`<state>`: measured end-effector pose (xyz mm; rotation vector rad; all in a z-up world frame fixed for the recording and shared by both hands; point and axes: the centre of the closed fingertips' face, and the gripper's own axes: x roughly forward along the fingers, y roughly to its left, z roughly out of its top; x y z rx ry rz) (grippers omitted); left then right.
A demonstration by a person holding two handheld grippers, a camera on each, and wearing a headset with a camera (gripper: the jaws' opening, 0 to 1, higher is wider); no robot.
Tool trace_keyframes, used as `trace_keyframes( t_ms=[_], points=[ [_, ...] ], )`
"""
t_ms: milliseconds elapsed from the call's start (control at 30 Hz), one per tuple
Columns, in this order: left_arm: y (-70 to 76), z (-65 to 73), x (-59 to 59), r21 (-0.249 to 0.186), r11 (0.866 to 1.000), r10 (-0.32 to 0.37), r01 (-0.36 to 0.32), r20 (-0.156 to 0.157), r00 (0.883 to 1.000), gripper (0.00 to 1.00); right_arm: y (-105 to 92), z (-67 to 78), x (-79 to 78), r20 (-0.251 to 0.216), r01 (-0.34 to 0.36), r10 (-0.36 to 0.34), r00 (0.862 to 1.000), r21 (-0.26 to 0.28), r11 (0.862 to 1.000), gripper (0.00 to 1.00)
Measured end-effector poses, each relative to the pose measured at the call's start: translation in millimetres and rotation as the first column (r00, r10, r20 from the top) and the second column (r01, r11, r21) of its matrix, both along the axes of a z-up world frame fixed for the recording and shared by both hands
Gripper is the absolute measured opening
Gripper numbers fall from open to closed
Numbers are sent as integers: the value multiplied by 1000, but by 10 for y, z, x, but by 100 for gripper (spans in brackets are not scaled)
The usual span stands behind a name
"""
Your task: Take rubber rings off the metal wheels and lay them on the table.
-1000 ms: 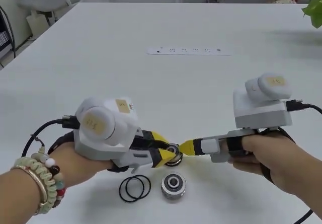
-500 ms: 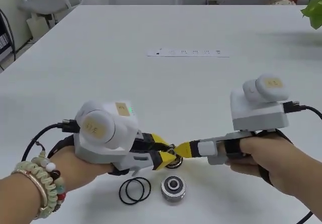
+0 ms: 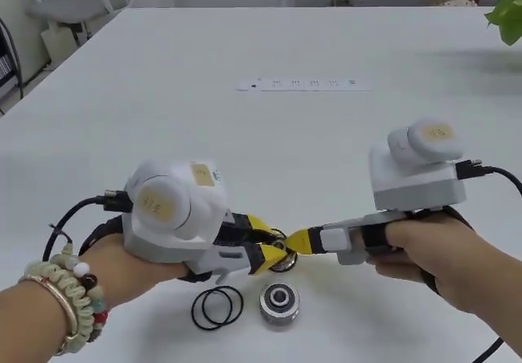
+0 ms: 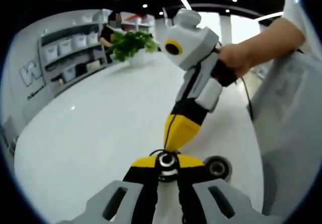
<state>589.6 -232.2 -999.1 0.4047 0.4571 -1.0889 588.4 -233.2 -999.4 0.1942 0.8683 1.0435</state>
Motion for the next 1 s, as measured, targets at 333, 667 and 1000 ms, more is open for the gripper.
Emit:
trace_keyframes(
  t_ms=[333, 667, 1000],
  points=[
    [-81, 349, -11, -78, 997, -11, 10, -11, 1000, 24, -145, 32, 100, 2, 48, -48, 999, 14, 999, 0],
    [28, 834, -6, -55, 998, -29, 34, 87, 996, 44, -209, 176, 186, 14, 107, -108, 994, 55, 993, 0],
    [277, 1261, -176, -37, 998, -37, 43, 152, 988, 56, -181, 359, 246, 39, 126, -130, 991, 95, 987, 0]
  ],
)
